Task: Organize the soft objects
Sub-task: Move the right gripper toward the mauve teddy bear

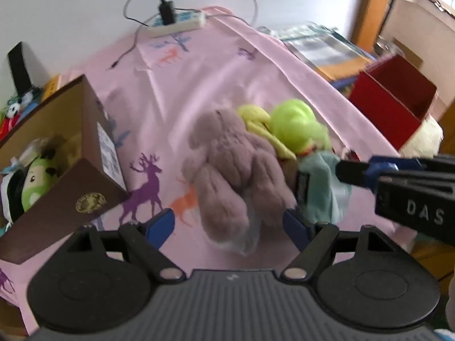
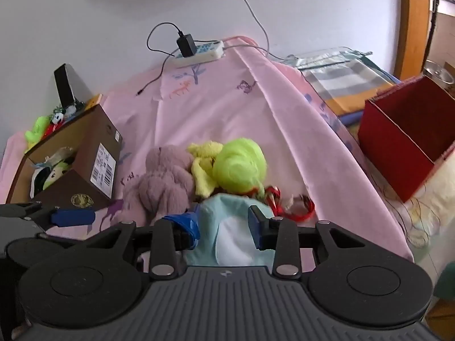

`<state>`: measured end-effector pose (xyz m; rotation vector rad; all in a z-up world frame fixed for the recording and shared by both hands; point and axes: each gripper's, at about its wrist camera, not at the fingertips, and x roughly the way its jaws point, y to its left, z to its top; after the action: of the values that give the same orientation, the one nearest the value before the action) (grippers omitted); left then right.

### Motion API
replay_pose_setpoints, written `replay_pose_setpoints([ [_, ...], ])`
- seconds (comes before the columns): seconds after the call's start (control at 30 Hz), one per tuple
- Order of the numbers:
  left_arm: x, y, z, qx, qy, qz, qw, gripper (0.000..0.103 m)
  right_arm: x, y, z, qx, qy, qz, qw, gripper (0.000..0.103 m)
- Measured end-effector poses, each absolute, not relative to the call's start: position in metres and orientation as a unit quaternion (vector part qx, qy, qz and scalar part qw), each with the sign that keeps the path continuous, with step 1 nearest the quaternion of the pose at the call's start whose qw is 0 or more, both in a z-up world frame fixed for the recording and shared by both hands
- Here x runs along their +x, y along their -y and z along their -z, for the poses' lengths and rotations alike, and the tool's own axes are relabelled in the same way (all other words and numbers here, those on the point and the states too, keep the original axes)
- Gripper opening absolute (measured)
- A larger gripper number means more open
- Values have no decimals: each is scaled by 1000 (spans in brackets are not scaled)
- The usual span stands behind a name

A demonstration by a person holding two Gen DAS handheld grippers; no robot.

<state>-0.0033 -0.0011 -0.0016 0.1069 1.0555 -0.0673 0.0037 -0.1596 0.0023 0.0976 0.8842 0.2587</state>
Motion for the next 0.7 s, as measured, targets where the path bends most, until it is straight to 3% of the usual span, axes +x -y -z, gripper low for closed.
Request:
replay_pose_setpoints([
  [0.27,-14,-7,19,46,-548,56,833,80,-21,146,9,44,-432,-97,896,18],
  [0.7,-30,-20,35,56,-550,68,831,80,-40,135,20,48,-439,-84,893,18],
])
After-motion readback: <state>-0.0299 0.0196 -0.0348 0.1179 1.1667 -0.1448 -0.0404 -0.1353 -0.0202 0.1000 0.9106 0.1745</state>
